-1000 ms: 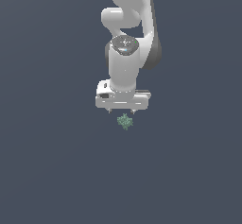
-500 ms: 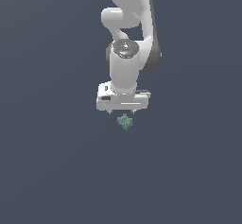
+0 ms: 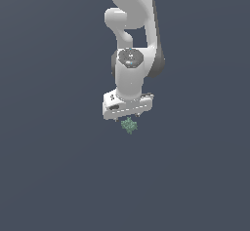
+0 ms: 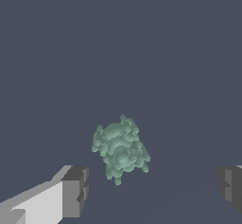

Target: Pick up the object and move it to a goal position.

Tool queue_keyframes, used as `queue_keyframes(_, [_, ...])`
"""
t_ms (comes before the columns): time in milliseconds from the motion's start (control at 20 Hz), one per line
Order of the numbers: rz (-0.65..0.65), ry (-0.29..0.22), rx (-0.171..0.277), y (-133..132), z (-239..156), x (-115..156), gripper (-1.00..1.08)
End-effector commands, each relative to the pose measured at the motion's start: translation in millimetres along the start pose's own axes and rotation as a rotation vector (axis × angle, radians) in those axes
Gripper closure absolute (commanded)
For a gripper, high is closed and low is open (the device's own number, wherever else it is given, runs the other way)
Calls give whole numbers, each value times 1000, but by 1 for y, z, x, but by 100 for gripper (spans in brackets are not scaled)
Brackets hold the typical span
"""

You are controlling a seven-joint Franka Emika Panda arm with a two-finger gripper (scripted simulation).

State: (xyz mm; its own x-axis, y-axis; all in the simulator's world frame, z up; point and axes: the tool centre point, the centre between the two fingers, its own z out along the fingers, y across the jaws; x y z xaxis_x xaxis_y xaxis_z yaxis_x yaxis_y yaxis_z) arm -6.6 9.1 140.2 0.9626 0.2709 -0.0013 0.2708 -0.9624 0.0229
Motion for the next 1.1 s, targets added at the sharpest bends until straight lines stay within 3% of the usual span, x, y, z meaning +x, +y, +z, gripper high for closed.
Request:
queue_keyframes(0, [-71,0,3,-3,8,-2,-92])
queue_keyframes(550, [-329,3,17,-15,36,-12,-92])
queue_keyframes(1050, [-416,6,22,-19,45,-15,-92])
